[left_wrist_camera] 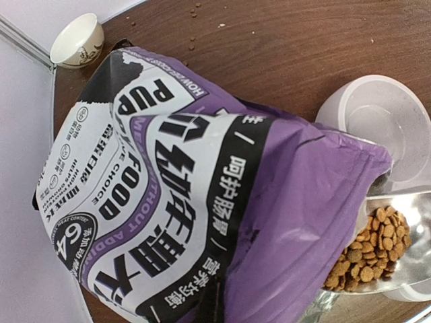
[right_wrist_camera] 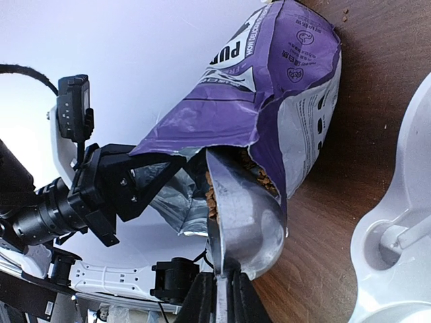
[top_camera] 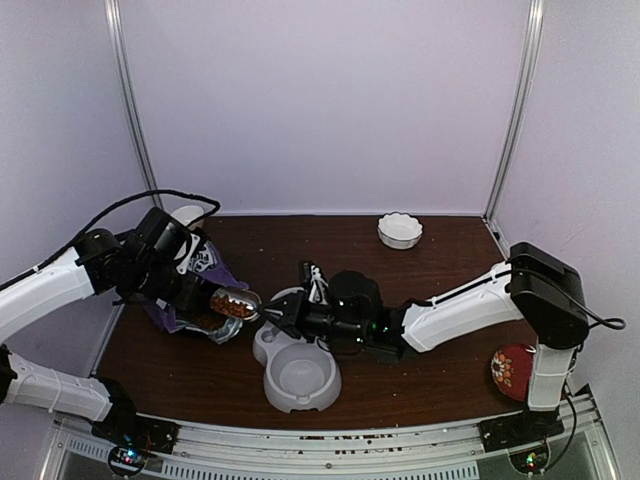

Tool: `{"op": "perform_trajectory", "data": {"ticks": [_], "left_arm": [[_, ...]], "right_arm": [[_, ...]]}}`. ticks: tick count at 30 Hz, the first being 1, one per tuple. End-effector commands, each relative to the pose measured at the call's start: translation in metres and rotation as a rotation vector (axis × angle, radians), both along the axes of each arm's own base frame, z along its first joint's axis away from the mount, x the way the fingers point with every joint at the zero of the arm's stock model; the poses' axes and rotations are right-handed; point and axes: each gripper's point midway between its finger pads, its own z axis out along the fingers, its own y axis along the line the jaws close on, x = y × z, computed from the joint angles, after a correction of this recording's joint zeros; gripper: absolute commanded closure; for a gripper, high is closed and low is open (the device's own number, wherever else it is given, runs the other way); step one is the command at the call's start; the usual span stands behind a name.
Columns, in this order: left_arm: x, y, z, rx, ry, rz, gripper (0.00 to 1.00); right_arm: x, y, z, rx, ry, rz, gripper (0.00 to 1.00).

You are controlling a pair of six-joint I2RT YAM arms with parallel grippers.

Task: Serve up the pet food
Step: Place the pet food in the pet food bowl.

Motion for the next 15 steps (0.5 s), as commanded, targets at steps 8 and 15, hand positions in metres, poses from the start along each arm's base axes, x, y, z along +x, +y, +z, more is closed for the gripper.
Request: {"op": "perform_trajectory", "data": {"ticks": [8, 15], "left_arm": [[0.013, 0.013, 0.012, -0.001, -0.058, 0.086, 1.00], [0.014, 0.019, 0.016, -0.022, -0.066, 0.113, 1.00]], "right_arm": [[-0.018, -0.012, 0.037, 0.095, -0.008, 0.068, 1.00], [-0.034, -0.036, 0.032, 0.038, -0.010, 0.096, 1.00]]}}
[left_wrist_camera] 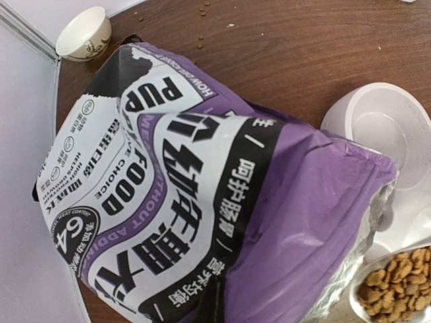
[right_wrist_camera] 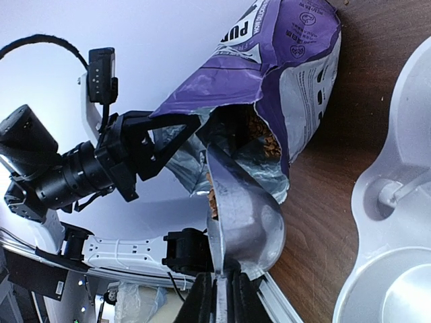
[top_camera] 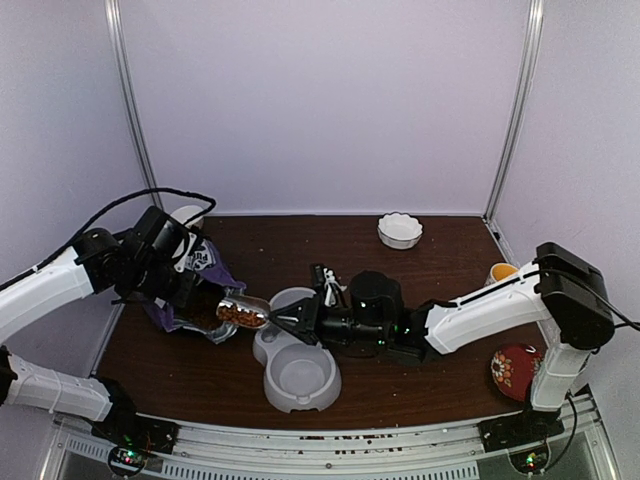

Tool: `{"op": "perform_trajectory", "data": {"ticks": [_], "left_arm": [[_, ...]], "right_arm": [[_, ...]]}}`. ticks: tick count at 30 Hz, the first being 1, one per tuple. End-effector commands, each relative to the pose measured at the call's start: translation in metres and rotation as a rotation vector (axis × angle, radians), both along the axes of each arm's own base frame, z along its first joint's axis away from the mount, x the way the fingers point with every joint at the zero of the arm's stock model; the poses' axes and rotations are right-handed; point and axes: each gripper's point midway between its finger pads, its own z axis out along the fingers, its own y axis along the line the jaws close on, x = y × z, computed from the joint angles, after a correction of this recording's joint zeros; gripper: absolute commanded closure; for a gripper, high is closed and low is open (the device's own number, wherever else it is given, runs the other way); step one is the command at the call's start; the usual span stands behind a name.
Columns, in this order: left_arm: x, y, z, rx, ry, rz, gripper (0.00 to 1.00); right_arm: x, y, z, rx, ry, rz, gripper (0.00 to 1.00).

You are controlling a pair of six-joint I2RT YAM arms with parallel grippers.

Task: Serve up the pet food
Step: Place the pet food in the pet food bowl.

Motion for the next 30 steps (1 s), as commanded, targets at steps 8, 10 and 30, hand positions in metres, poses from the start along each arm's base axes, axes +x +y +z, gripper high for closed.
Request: {"op": "perform_trajectory", "data": {"ticks": [8, 10, 30], "left_arm": [[0.015, 0.016, 0.017, -0.018, -0.070, 0.095, 1.00], [0.017, 0.016, 0.019, -0.025, -0.071, 0.099, 1.00], [0.055, 0.027, 0.018, 0.058, -0.025, 0.108, 1.00]], "right_arm": [[-0.023, -0.039, 0.017, 0.012, -0.018, 0.029, 1.00], [-0.025, -0.044, 0.016, 0.003, -0.018, 0.029, 1.00], [-0.009, -0.102, 0.009, -0.038, -0.037, -0.070, 1.00]]}}
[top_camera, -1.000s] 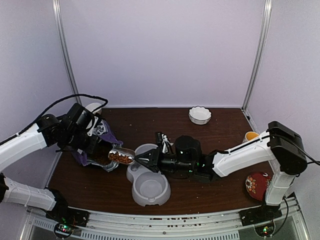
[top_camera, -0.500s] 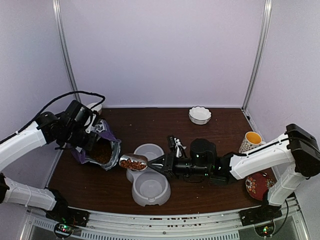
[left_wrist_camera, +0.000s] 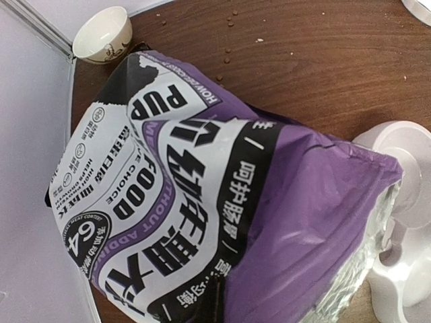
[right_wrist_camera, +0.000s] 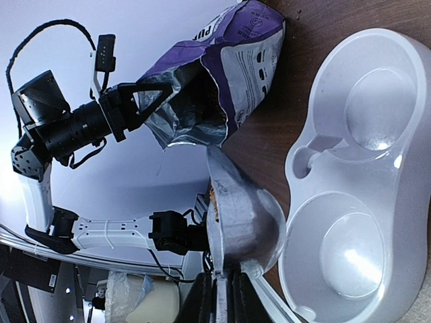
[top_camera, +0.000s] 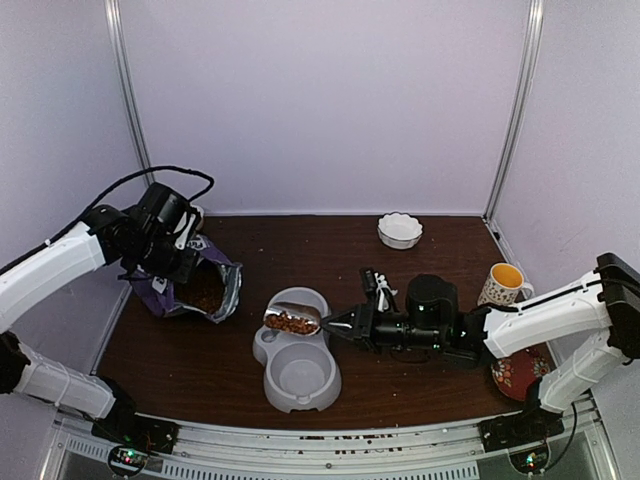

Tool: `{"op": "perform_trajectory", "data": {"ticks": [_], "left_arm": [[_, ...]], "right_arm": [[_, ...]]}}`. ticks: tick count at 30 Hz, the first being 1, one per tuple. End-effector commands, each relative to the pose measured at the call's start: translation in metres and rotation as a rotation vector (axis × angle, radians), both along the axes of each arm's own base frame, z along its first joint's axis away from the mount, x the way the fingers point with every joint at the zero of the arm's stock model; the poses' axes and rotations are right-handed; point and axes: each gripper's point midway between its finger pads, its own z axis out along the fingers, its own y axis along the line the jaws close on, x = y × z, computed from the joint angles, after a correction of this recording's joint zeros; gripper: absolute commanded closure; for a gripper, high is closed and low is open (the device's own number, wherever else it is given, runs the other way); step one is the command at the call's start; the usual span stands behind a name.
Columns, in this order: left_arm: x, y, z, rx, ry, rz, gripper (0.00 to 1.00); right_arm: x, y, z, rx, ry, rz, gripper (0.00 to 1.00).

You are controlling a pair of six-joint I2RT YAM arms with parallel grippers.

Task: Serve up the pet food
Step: Place the pet food in the pet food bowl.

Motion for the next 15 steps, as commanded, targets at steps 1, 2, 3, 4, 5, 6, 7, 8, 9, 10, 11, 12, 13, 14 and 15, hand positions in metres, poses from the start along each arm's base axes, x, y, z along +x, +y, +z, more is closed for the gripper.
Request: {"op": "perform_trajectory", "data": {"ticks": [1, 2, 3, 4, 5, 6, 7, 8, 9, 10, 11, 12, 13, 14, 15], "left_arm": [[0.014, 0.015, 0.003, 0.041, -0.035, 0.045, 1.00], [0.013, 0.016, 0.002, 0.040, -0.034, 0.047, 1.00], [0.012, 0.017, 0.001, 0.041, -0.035, 0.048, 1.00], [0.012, 0.018, 0.001, 0.042, -0.038, 0.052, 1.00], [0.011, 0.018, 0.001, 0.041, -0.039, 0.052, 1.00], [0.010, 0.019, 0.001, 0.041, -0.040, 0.054, 1.00], [0.009, 0.019, 0.000, 0.040, -0.040, 0.054, 1.00], [0.009, 0.020, 0.000, 0.038, -0.039, 0.055, 1.00], [0.008, 0.019, 0.000, 0.035, -0.038, 0.054, 1.00], [0.007, 0.019, -0.001, 0.033, -0.038, 0.053, 1.00], [0.007, 0.019, -0.001, 0.030, -0.038, 0.054, 1.00], [0.006, 0.019, 0.000, 0.027, -0.039, 0.053, 1.00], [0.005, 0.020, 0.000, 0.024, -0.039, 0.054, 1.00], [0.004, 0.020, 0.000, 0.020, -0.039, 0.054, 1.00], [0.003, 0.019, 0.000, 0.014, -0.040, 0.052, 1.00]], "right_arm": [[0.008, -0.014, 0.013, 0.029, -0.035, -0.040, 1.00], [0.009, -0.016, 0.013, 0.030, -0.036, -0.043, 1.00], [0.011, -0.018, 0.013, 0.028, -0.037, -0.047, 1.00], [0.012, -0.020, 0.013, 0.028, -0.037, -0.051, 1.00], [0.012, -0.020, 0.013, 0.028, -0.038, -0.051, 1.00], [0.014, -0.022, 0.014, 0.028, -0.038, -0.056, 1.00], [0.016, -0.023, 0.013, 0.027, -0.038, -0.058, 1.00], [0.017, -0.023, 0.013, 0.026, -0.038, -0.060, 1.00], [0.018, -0.024, 0.013, 0.025, -0.039, -0.063, 1.00], [0.019, -0.024, 0.013, 0.023, -0.038, -0.064, 1.00], [0.020, -0.025, 0.011, 0.017, -0.038, -0.066, 1.00], [0.022, -0.026, 0.010, 0.011, -0.037, -0.071, 1.00], [0.023, -0.026, 0.010, 0.006, -0.037, -0.075, 1.00], [0.025, -0.027, 0.008, -0.003, -0.037, -0.081, 1.00], [0.026, -0.027, 0.007, -0.012, -0.038, -0.084, 1.00]]}}
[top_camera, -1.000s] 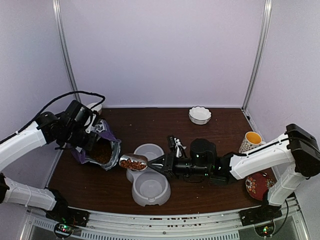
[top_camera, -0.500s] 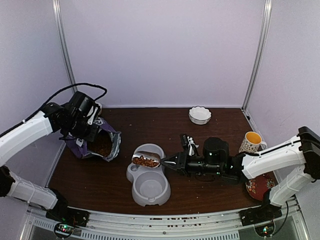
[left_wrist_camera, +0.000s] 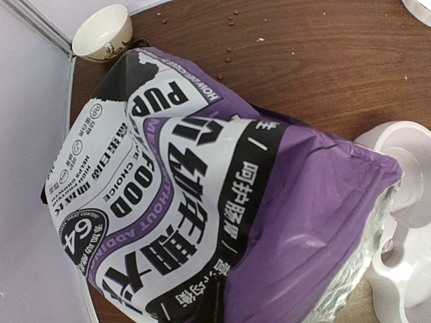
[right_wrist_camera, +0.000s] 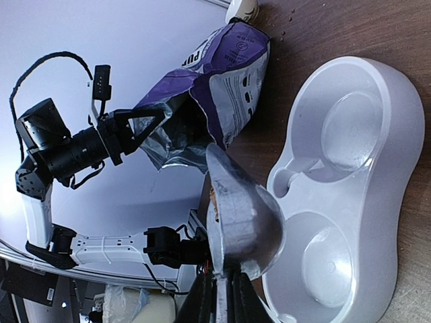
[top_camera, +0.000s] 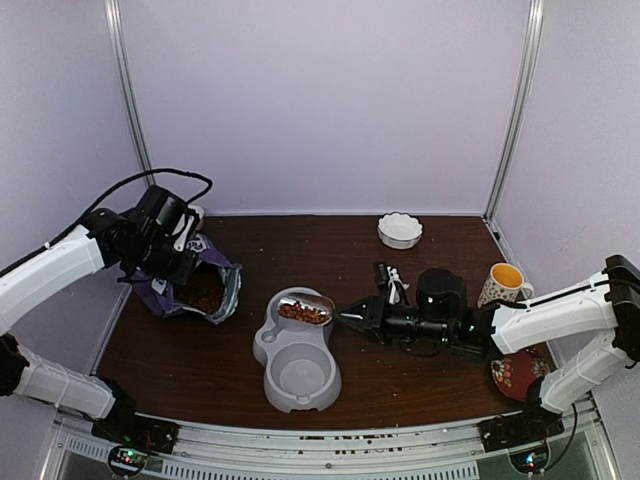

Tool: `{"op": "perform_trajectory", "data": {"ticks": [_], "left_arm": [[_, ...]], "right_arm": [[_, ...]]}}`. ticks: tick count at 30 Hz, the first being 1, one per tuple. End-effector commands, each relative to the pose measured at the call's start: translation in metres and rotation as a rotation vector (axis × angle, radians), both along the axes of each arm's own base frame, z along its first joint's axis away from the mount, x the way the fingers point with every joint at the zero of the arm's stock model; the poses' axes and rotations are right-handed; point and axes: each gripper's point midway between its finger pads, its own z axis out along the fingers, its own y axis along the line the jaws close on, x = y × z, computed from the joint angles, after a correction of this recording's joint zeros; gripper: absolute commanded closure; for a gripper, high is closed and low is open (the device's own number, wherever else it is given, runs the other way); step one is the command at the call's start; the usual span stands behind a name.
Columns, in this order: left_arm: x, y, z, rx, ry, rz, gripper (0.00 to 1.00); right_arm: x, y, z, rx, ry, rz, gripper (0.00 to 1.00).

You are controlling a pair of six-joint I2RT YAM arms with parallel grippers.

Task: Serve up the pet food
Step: Place the pet food in the pet food bowl.

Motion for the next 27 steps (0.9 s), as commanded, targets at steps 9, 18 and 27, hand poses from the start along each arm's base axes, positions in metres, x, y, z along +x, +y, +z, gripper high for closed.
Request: {"op": "perform_trajectory", "data": {"ticks": [9, 18, 27], "left_arm": [[-0.009, 0.012, 0.004, -0.032, -0.032, 0.024, 1.00], [-0.021, 0.010, 0.004, -0.069, -0.010, -0.001, 1.00], [-0.022, 0.012, -0.001, -0.063, -0.014, 0.004, 1.00]], "right_arm": [[0.024, -0.015, -0.004, -0.117, -0.052, -0.089, 1.00], [0.036, -0.022, -0.013, -0.220, -0.070, -0.123, 1.00], [0.045, -0.022, -0.014, -0.244, -0.075, -0.134, 1.00]]}}
